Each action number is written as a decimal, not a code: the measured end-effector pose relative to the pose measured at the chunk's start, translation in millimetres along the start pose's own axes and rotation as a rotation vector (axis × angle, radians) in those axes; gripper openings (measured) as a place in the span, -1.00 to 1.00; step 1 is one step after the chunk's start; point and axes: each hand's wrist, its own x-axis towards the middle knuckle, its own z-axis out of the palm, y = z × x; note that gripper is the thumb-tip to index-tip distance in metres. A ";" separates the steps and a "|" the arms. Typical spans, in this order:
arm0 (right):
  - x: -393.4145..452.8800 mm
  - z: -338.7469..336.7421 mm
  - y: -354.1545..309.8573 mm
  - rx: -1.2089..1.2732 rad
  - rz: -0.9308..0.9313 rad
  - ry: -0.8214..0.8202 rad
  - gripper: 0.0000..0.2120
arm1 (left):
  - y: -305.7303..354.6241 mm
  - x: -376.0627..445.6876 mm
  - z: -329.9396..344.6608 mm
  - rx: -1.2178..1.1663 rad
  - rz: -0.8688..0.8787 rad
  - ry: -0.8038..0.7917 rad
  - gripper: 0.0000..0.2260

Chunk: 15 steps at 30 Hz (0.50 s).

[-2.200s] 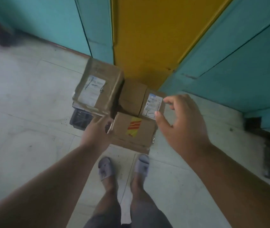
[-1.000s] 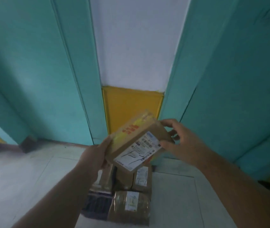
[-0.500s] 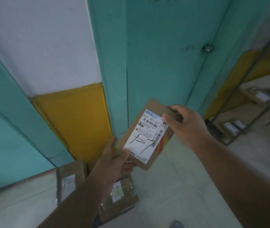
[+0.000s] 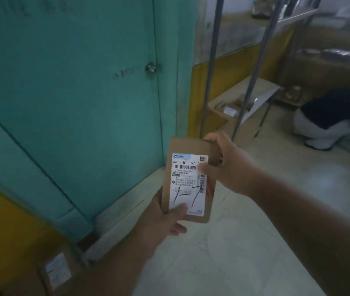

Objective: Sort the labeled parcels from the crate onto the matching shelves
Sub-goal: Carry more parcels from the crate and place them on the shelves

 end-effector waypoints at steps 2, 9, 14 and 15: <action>15.3 -35.6 29.4 -0.023 0.033 0.014 -0.43 | 18.6 30.1 35.5 0.028 0.025 -0.030 -0.62; 85.2 -106.4 131.7 0.045 0.163 0.087 -0.30 | 62.7 142.7 110.4 0.122 0.058 -0.062 -0.67; 141.9 -159.3 200.1 0.023 0.234 0.125 -0.42 | 93.6 250.1 169.8 0.143 0.054 -0.118 -0.70; 150.1 -175.8 215.2 0.019 0.259 0.153 -0.43 | 103.4 271.8 188.0 0.153 0.054 -0.157 -0.71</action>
